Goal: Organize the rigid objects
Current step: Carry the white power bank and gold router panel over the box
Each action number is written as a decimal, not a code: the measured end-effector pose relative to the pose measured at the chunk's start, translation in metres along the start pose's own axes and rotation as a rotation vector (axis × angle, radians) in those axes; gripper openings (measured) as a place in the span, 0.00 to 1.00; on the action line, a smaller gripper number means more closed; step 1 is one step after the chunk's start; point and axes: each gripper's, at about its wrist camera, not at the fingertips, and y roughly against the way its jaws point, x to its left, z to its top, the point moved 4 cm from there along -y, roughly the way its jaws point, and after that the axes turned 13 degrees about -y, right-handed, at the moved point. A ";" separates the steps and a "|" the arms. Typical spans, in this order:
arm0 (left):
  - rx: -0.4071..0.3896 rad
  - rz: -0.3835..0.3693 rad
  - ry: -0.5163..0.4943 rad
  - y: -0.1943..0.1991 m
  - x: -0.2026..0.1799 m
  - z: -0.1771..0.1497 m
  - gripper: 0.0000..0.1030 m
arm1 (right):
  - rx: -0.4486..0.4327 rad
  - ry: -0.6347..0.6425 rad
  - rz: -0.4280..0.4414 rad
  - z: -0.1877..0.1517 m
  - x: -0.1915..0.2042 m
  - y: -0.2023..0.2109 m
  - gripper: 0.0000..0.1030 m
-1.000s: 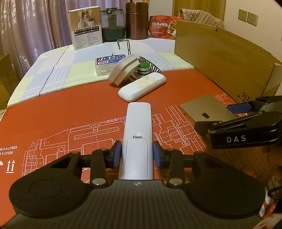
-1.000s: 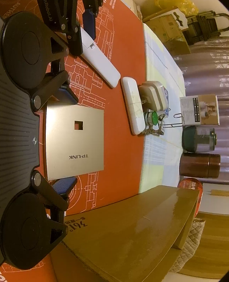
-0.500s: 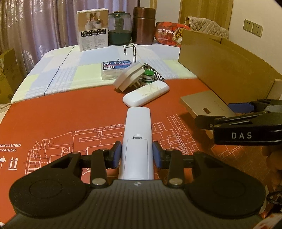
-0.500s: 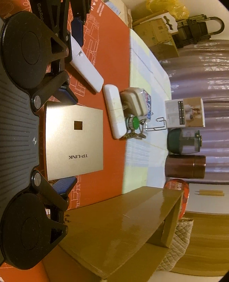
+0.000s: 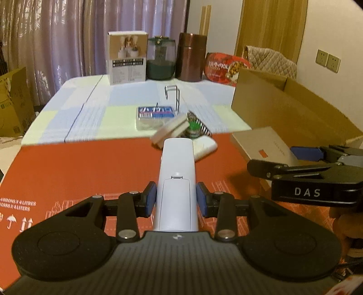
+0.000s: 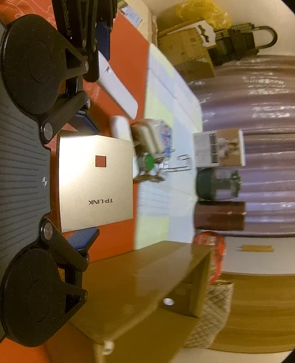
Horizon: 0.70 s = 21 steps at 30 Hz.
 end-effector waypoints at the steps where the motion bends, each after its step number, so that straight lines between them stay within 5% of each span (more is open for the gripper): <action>1: -0.004 0.001 0.000 0.001 -0.001 0.003 0.32 | -0.014 0.004 0.005 0.005 0.002 0.003 0.82; 12: -0.081 0.010 -0.038 0.022 -0.024 0.058 0.32 | -0.116 -0.050 -0.002 0.073 -0.013 0.042 0.82; 21: -0.163 -0.091 -0.094 0.022 -0.093 0.132 0.32 | -0.140 -0.096 -0.090 0.139 -0.097 0.081 0.82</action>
